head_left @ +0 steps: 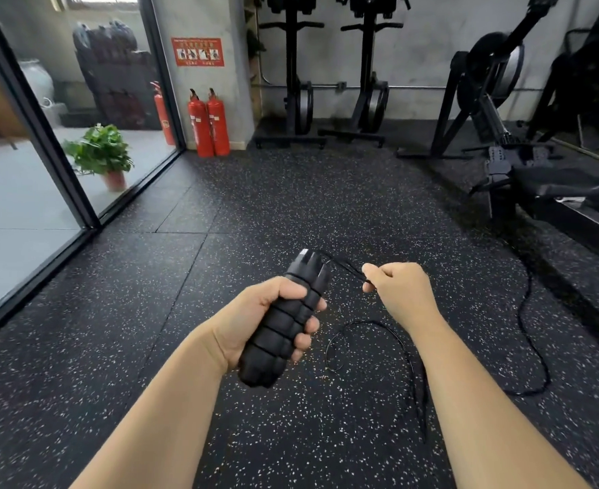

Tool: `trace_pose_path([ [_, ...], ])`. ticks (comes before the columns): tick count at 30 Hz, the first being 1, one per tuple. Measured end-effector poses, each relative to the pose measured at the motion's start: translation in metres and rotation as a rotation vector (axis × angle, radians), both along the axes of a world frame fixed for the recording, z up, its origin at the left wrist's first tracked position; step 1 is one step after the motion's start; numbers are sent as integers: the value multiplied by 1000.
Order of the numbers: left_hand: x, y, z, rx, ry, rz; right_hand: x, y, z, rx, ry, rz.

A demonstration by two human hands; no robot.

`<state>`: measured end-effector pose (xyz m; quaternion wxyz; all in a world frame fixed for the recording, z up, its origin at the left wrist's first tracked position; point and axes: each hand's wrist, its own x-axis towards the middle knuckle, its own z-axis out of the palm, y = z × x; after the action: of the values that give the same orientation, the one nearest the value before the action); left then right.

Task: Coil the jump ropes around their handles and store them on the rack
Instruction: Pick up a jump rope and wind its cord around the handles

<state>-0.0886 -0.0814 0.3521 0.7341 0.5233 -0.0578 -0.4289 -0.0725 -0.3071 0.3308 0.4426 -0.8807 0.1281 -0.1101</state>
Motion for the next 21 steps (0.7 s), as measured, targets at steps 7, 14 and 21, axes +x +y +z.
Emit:
trace_pose_path([
  [7, -15, -21, 5, 540, -644, 227, -8, 38, 9, 113, 231, 261],
  [14, -16, -17, 3, 644, -657, 242, -10, 51, 10, 114, 272, 348],
  [21, -18, -17, 4, 501, -577, 220, -16, 52, 16, 139, 294, 467],
])
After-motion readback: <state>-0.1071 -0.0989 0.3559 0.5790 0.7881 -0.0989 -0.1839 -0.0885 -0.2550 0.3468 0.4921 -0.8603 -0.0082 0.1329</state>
